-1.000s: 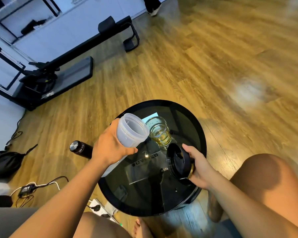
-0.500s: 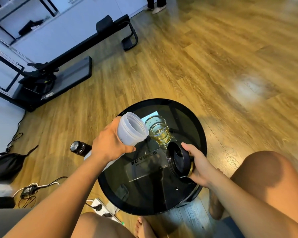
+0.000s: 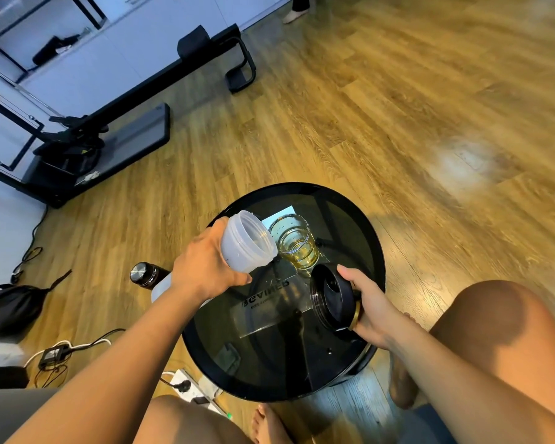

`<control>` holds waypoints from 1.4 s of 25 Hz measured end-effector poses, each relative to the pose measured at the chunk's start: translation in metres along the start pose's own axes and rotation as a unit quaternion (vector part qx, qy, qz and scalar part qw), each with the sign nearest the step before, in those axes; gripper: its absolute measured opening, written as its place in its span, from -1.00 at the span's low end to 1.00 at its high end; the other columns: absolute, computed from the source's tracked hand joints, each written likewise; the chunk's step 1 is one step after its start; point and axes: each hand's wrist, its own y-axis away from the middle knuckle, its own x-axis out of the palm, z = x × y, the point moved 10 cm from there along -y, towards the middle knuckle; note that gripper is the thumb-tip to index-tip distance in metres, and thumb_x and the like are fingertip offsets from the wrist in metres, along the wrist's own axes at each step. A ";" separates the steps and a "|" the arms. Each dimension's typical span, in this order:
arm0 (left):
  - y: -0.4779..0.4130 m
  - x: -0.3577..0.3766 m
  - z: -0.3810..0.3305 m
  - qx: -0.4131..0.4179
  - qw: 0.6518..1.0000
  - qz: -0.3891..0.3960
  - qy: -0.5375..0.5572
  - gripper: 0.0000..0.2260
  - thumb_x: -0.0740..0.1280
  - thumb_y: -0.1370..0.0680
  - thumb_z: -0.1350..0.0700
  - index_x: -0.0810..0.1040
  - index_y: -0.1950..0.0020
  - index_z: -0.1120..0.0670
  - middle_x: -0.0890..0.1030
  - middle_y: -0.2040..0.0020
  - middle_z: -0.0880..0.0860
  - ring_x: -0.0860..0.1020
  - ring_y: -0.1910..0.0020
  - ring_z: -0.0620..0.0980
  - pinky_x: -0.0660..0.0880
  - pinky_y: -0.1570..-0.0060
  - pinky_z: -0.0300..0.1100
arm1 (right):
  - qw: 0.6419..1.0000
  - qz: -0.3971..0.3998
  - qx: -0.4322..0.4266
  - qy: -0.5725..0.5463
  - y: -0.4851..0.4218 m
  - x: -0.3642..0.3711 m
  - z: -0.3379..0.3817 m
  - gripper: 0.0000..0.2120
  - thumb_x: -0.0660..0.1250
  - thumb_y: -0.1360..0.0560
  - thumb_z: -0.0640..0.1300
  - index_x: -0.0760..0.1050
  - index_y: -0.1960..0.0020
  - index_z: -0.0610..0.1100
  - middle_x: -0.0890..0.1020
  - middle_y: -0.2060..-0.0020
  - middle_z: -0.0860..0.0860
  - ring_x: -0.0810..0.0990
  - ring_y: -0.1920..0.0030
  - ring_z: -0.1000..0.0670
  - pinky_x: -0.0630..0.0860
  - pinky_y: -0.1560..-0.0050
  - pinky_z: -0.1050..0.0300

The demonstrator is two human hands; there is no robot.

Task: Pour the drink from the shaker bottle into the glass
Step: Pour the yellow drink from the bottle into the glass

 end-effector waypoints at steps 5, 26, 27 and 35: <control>-0.001 -0.003 0.000 -0.004 1.000 -0.004 -0.003 -0.18 0.71 -0.21 -0.04 0.39 -0.38 -0.13 0.59 -0.20 -0.06 0.58 -0.15 0.14 0.62 -0.07 0.19 | 1.000 0.001 0.002 -0.003 0.000 0.000 0.000 -0.38 0.41 -0.33 0.16 0.58 -0.28 -0.18 0.65 -0.19 -0.25 0.64 -0.14 -0.22 0.58 0.01 -0.03; -0.003 -0.008 0.001 -0.006 1.000 0.003 0.000 -0.16 0.73 -0.20 -0.03 0.40 -0.39 -0.11 0.61 -0.20 -0.04 0.58 -0.16 0.14 0.60 -0.11 0.19 | 1.000 0.013 0.004 -0.017 -0.002 0.002 -0.002 -0.42 0.43 -0.34 0.16 0.60 -0.25 -0.16 0.67 -0.17 -0.24 0.66 -0.12 -0.22 0.63 0.12 0.00; -0.003 -0.008 0.000 -0.006 1.000 0.003 0.000 -0.16 0.73 -0.20 -0.03 0.40 -0.38 -0.11 0.61 -0.20 -0.04 0.58 -0.16 0.14 0.60 -0.11 0.19 | 1.000 0.014 0.005 -0.017 -0.002 0.002 -0.002 -0.42 0.43 -0.34 0.16 0.60 -0.25 -0.15 0.67 -0.17 -0.25 0.66 -0.12 -0.22 0.63 0.12 -0.01; -0.002 -0.010 -0.002 0.000 1.000 0.005 -0.004 -0.16 0.73 -0.21 -0.02 0.40 -0.39 -0.08 0.60 -0.20 -0.03 0.58 -0.17 0.15 0.60 -0.11 0.19 | 1.000 0.016 0.003 -0.012 -0.002 0.002 -0.001 -0.40 0.42 -0.33 0.17 0.60 -0.25 -0.17 0.66 -0.17 -0.26 0.65 -0.10 -0.22 0.61 0.08 -0.01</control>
